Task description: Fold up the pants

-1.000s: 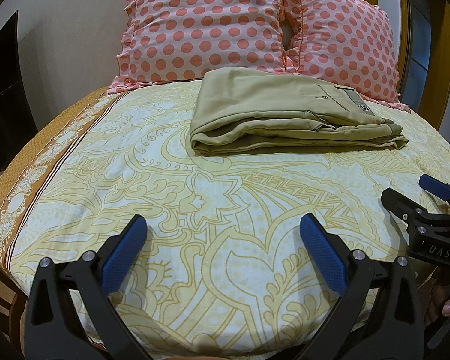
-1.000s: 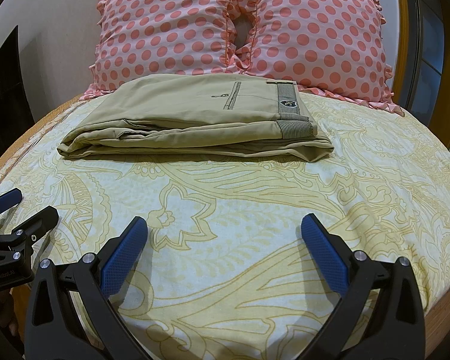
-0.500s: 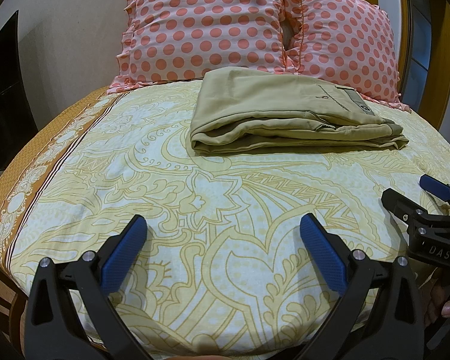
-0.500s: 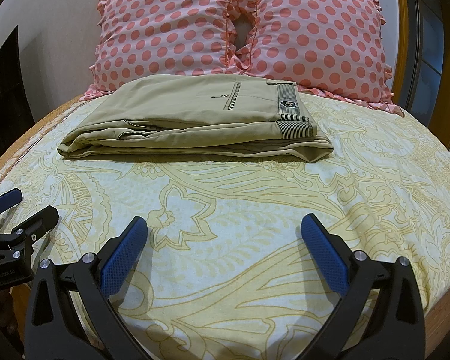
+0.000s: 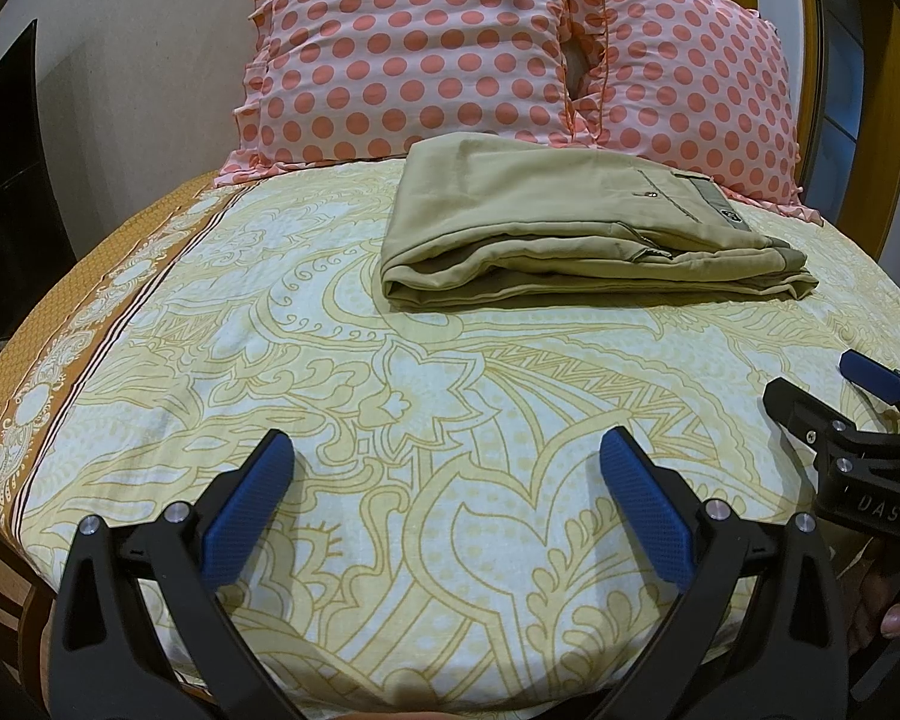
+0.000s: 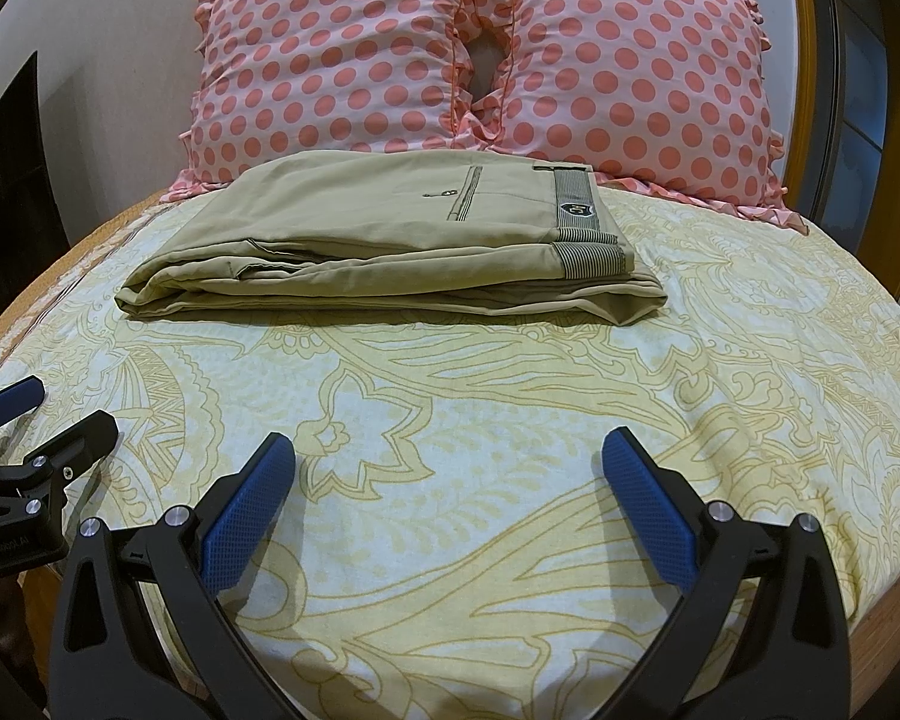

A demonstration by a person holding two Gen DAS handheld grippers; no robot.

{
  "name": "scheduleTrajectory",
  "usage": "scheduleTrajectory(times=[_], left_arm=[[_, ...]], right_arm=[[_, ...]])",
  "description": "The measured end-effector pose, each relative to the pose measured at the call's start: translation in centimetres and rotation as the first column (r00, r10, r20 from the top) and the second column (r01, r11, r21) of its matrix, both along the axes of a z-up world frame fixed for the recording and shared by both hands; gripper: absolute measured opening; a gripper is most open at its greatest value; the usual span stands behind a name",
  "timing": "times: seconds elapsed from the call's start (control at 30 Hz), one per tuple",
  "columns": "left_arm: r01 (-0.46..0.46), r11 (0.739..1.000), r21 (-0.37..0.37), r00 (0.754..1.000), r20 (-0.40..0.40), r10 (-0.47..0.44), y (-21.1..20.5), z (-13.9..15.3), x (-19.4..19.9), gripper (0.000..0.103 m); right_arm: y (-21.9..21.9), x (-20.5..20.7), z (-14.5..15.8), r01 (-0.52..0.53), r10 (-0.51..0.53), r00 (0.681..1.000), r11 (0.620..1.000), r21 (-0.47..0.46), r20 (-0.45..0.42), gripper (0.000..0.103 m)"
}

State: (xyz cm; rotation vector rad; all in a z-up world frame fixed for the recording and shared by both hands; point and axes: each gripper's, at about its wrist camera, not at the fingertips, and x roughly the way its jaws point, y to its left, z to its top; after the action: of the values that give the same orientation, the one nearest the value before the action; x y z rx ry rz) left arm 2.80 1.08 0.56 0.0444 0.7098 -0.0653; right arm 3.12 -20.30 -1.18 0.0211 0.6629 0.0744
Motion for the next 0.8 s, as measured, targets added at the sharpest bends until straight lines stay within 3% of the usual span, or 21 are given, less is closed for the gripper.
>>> scheduleTrajectory(times=[0.8], left_arm=[[0.001, 1.000, 0.000, 1.000, -0.001, -0.001, -0.03, -0.01, 0.02, 0.101]], right_arm=[[0.00, 0.05, -0.01, 0.001, -0.001, 1.000, 1.000, 0.000, 0.001, 0.102]])
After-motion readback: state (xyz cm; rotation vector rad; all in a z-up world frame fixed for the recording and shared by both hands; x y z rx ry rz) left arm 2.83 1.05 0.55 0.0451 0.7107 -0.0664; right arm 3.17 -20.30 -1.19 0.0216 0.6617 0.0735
